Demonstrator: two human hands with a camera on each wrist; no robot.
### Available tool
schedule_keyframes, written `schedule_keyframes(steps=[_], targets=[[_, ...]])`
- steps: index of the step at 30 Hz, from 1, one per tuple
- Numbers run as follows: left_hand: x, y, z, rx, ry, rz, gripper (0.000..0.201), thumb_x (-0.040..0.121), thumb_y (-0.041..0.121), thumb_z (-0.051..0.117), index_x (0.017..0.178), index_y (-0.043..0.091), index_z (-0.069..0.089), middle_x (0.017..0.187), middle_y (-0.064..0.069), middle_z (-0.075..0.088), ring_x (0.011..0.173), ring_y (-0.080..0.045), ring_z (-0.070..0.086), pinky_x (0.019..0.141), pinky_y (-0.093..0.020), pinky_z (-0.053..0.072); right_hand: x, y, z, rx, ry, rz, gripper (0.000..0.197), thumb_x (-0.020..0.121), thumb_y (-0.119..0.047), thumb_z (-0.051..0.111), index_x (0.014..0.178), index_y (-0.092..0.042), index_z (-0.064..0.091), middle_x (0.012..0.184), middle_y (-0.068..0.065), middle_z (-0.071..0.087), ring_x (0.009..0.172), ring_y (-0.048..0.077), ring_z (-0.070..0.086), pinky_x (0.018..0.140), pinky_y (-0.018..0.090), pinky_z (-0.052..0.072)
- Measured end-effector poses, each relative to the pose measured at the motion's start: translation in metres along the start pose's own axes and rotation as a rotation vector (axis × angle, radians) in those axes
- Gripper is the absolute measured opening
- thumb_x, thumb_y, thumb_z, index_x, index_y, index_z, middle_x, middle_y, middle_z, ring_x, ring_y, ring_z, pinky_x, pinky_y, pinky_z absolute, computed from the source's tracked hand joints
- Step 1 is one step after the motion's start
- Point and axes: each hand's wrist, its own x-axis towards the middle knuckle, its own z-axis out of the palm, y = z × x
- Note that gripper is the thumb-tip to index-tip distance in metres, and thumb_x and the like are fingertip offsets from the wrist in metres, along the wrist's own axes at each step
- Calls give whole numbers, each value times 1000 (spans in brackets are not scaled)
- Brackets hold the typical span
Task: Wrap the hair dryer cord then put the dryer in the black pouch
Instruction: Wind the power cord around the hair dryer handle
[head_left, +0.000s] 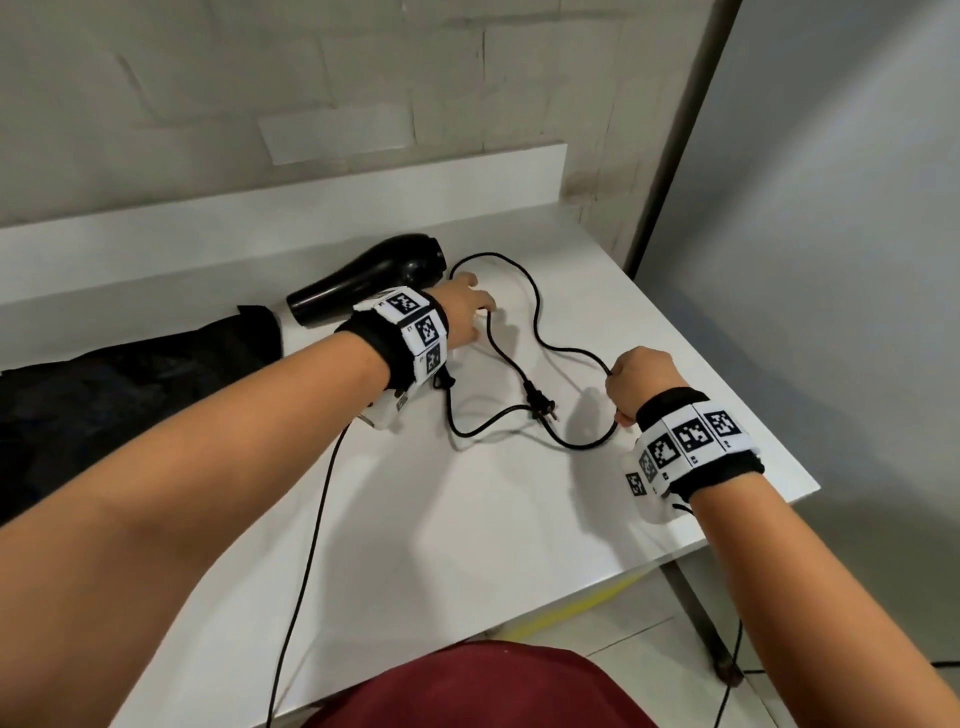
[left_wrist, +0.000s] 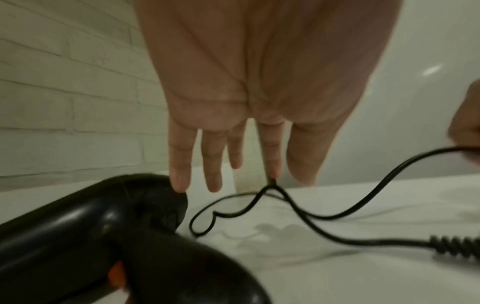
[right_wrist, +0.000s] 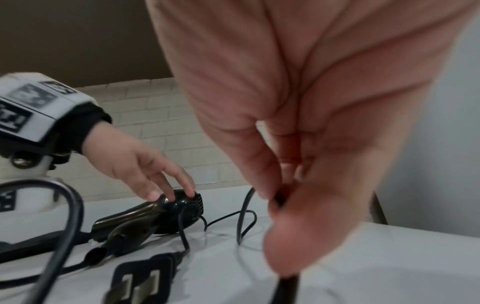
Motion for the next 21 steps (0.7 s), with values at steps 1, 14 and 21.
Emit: schedule_keyframes(steps=[1, 14, 21], targets=[[-6, 2, -2, -28, 24, 27, 51, 88, 13, 52, 138, 20, 41, 151, -10, 23, 132, -28, 39, 106, -34, 36, 1, 0, -1, -5, 4, -8, 29, 81, 2, 37, 99, 4, 60, 93, 23, 67, 92, 33, 65, 64, 28, 49], [-76, 34, 25, -85, -223, 147, 35, 98, 31, 34, 84, 12, 60, 95, -7, 67, 82, -21, 56, 79, -30, 44, 7, -2, 2, 235, 21, -150, 23, 85, -10, 49, 104, -9, 61, 90, 15, 64, 68, 27, 60, 73, 33, 55], [-56, 18, -29, -779, 303, 24, 40, 99, 28, 34, 63, 17, 47, 59, 4, 61, 37, 2, 53, 51, -25, 43, -25, -39, 5, 425, 463, -709, 12, 80, -9, 59, 89, -7, 67, 92, 9, 57, 72, 15, 52, 63, 1, 36]])
